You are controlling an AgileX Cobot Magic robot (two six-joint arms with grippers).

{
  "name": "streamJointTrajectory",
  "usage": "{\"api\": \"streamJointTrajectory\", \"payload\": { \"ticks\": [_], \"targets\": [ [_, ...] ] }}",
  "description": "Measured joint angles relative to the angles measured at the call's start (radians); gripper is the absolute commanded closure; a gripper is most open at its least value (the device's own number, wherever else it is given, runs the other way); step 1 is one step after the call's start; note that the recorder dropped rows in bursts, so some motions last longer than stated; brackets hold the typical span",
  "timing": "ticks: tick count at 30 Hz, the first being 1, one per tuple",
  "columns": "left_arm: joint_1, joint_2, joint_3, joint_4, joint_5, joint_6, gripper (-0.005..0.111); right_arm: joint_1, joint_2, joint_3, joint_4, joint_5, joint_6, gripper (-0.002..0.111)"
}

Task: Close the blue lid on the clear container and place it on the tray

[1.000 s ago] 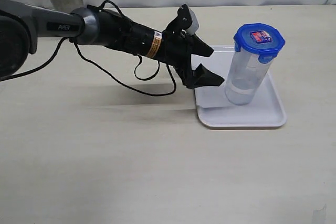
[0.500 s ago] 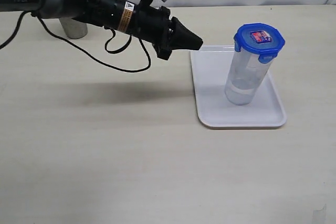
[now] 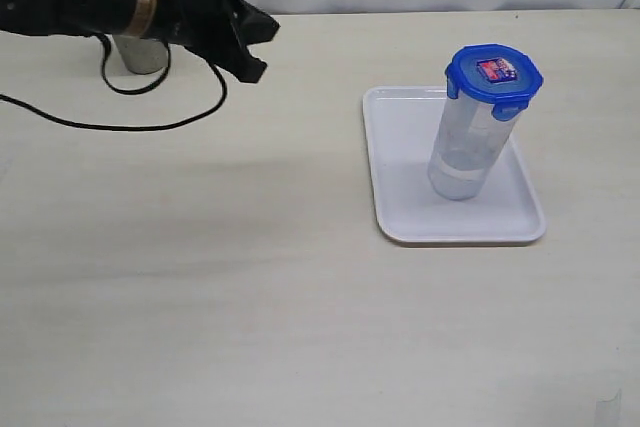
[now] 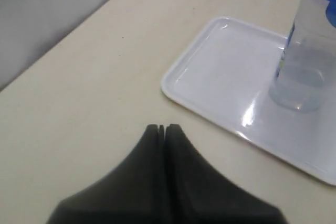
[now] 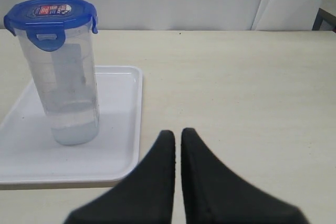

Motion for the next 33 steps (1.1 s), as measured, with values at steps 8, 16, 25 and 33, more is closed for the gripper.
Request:
{"api": "streamJointTrajectory", "payload": {
  "ticks": [8, 16, 25, 33],
  "targets": [
    [0.023, -0.305, 0.175, -0.018, 0.066, 0.000, 0.107, 0.000, 0.000, 0.000, 0.000, 0.000, 0.001, 0.104],
    [0.023, -0.679, 0.367, -0.122, 0.081, 0.000, 0.107, 0.000, 0.000, 0.000, 0.000, 0.000, 0.001, 0.104],
    [0.023, -1.074, 0.580, -0.228, 0.142, 0.000, 0.107, 0.000, 0.000, 0.000, 0.000, 0.000, 0.001, 0.104],
    [0.023, -1.349, 0.755, -0.266, 0.194, 0.000, 0.107, 0.000, 0.000, 0.000, 0.000, 0.000, 0.001, 0.104]
  ]
}}
